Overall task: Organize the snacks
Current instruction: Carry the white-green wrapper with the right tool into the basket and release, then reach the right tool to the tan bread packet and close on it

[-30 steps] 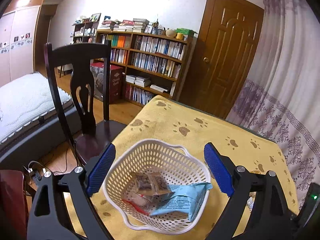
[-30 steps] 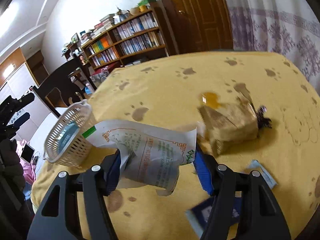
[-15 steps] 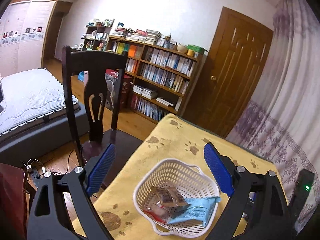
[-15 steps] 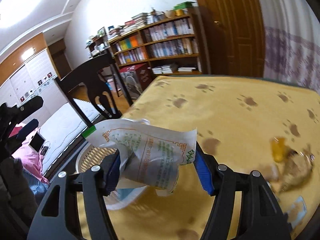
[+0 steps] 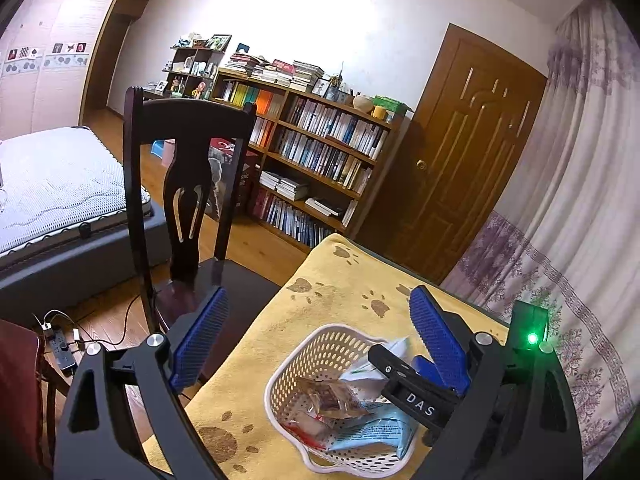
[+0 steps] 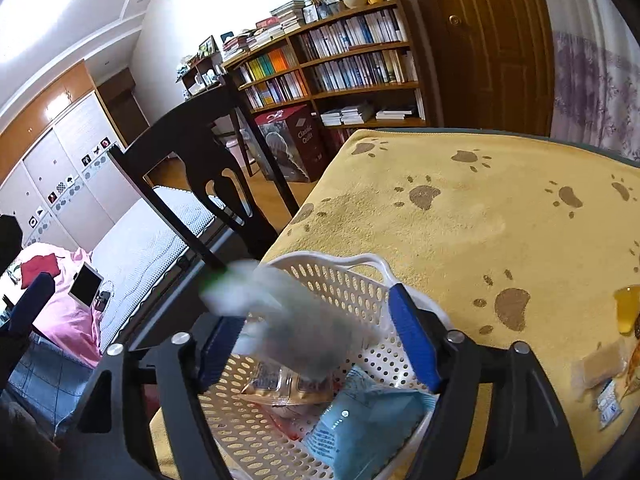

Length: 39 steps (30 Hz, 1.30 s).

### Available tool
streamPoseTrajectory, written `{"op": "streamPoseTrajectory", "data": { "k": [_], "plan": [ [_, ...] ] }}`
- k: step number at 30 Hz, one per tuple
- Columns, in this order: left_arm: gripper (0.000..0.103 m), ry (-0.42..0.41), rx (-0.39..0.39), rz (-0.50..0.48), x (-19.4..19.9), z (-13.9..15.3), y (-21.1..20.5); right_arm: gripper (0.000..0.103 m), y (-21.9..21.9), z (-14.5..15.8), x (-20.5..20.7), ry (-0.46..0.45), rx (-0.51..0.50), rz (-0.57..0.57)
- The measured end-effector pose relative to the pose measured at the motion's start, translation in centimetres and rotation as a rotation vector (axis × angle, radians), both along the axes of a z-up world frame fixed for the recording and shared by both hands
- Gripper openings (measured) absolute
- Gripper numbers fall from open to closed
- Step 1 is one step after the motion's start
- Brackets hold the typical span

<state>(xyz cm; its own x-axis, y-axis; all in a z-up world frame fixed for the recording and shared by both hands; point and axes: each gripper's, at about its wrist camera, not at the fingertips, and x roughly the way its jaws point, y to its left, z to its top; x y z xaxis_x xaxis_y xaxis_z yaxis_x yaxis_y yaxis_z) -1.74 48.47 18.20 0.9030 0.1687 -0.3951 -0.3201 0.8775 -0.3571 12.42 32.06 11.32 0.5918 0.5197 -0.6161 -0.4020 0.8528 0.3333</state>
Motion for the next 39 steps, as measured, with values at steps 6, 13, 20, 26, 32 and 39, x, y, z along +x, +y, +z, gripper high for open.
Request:
{"op": "streamPoseTrajectory", "data": {
  "k": [6, 13, 20, 26, 32, 39],
  "plan": [
    [0.093, 0.003, 0.002, -0.003, 0.1, 0.0, -0.2, 0.078, -1.3, 0.3, -0.1, -0.002, 0.025, -0.029],
    [0.094, -0.001, 0.009, -0.024, 0.1, 0.0, -0.3, 0.078, -1.9, -0.3, -1.1, 0.006, 0.027, -0.027],
    [0.095, -0.010, 0.012, -0.037, -0.3, 0.1, -0.6, 0.078, -3.4, -1.5, -2.2, 0.022, 0.018, -0.044],
    [0.095, -0.005, 0.020, -0.055, -0.1, 0.2, -1.3, 0.078, -6.4, -2.2, -2.4, 0.042, 0.030, -0.097],
    [0.095, -0.001, 0.042, -0.082, -0.1, 0.2, -2.2, 0.078, -9.8, -2.8, -2.8, 0.050, 0.034, -0.152],
    [0.096, 0.007, 0.061, -0.105, 0.0, 0.1, -3.3, 0.079, -13.4, -3.2, -3.9, 0.023, -0.004, -0.207]
  ]
}}
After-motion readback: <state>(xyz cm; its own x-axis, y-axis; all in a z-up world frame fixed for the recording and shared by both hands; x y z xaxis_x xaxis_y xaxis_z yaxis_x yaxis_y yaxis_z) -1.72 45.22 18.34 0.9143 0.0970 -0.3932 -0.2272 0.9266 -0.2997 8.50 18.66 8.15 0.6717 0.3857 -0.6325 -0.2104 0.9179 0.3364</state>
